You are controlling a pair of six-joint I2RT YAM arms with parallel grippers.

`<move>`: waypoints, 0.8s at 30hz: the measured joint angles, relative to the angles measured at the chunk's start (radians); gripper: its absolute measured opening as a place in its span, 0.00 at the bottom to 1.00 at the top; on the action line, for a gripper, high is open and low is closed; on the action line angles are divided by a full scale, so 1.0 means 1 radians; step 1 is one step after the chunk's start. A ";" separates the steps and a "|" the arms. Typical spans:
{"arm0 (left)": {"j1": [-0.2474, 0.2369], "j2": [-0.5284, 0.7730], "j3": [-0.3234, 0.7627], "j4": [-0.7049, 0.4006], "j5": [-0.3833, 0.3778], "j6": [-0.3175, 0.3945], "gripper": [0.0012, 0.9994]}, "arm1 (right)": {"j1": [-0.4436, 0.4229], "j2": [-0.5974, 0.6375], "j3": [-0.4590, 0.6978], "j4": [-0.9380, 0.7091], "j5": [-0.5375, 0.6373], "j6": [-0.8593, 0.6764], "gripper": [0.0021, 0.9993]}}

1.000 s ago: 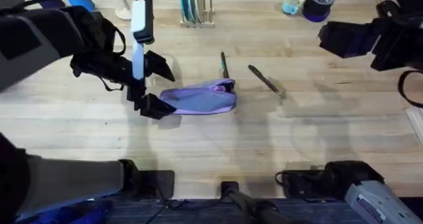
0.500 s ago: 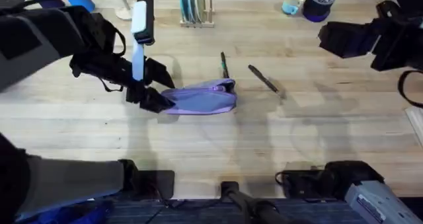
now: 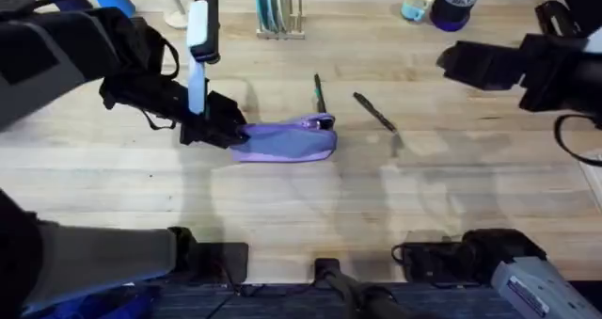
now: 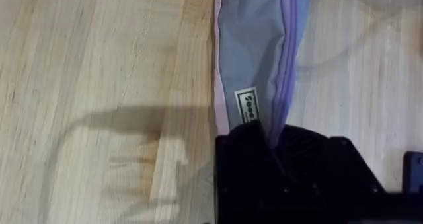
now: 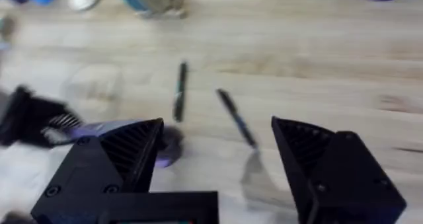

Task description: Unzip the bag, pick up the pens from the table one at a time and place them inside, then zip the bag closed.

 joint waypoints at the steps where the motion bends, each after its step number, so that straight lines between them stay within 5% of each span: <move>1: 0.000 0.000 0.000 0.000 0.000 0.000 0.04 | 0.000 0.010 0.000 0.000 -0.035 0.001 1.00; 10: 0.000 0.000 0.000 0.000 0.000 0.000 0.04 | 0.001 0.157 0.001 -0.009 -0.347 0.051 1.00; 24: 0.000 0.000 0.000 0.000 0.000 0.000 0.04 | 0.052 0.330 0.001 -0.093 -0.499 0.143 1.00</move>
